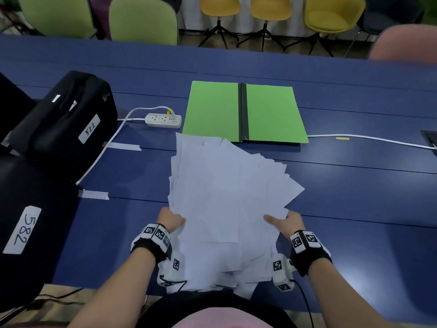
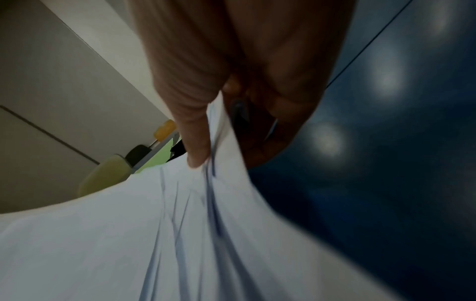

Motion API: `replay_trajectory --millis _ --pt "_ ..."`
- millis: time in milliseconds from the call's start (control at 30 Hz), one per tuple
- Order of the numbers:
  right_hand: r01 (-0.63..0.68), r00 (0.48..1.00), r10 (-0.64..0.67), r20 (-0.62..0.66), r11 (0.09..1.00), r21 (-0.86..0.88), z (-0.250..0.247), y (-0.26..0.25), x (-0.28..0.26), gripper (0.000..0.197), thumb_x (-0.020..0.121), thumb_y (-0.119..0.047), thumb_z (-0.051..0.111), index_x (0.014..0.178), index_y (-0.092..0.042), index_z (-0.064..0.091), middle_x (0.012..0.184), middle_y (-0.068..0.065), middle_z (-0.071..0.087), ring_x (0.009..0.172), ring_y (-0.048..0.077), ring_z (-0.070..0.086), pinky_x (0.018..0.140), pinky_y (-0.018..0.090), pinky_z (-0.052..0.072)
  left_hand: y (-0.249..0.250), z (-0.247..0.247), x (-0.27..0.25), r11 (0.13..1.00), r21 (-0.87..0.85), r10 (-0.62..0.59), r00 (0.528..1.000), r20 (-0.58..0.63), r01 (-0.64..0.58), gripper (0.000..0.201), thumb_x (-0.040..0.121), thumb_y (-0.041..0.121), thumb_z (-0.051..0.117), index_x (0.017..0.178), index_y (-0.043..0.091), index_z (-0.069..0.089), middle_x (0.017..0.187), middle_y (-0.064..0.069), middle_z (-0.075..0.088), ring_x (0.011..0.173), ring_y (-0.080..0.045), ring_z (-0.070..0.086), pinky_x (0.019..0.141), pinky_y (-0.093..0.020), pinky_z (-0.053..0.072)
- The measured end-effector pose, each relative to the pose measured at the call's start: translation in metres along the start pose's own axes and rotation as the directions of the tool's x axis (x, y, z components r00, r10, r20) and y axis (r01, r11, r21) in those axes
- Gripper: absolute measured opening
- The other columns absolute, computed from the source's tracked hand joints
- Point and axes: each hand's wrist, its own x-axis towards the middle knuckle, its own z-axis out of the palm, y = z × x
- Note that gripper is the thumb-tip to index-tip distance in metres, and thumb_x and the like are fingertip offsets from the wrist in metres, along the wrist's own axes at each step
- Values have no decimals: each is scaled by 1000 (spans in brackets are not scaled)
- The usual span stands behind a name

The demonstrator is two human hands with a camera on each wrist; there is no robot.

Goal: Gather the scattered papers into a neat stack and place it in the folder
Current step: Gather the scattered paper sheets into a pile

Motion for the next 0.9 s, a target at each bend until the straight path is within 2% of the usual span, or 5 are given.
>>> replay_trajectory --millis 133,300,467,633,900 --pt "0 972 8 -235 999 34 -15 -1 7 17 72 -24 77 75 -15 62 81 4 63 82 25 58 69 26 44 0 -3 -2 996 84 10 999 41 -13 32 89 2 55 64 6 36 64 0 36 88 -22 43 63 -23 42" --pt "-12 931 167 -326 903 430 -5 2 5 83 71 -12 78 140 -22 33 129 -4 47 112 18 54 101 37 43 -5 0 0 988 154 -23 998 58 14 29 92 4 50 68 4 33 65 -1 31 69 -19 41 62 -24 36" --pt "-164 907 282 -313 921 354 8 26 8 37 85 -12 58 121 -2 57 109 17 65 95 34 63 90 46 50 -6 1 3 995 70 -70 997 43 66 31 91 3 52 66 7 36 66 -2 36 79 -22 44 77 -27 36" --pt "-8 887 146 -438 953 302 -4 13 4 32 93 -5 45 123 0 55 101 13 57 93 26 55 85 33 42 -7 0 4 998 -26 -53 998 36 54 35 85 0 60 61 13 37 65 -2 44 85 -25 48 80 -33 44" --pt "-75 951 164 -262 945 319 -23 -7 20 16 69 -8 71 83 -7 64 90 16 64 79 26 57 73 34 44 -12 6 8 991 -124 -31 998 60 38 25 88 -10 45 71 8 46 70 1 47 92 -24 48 80 -27 38"
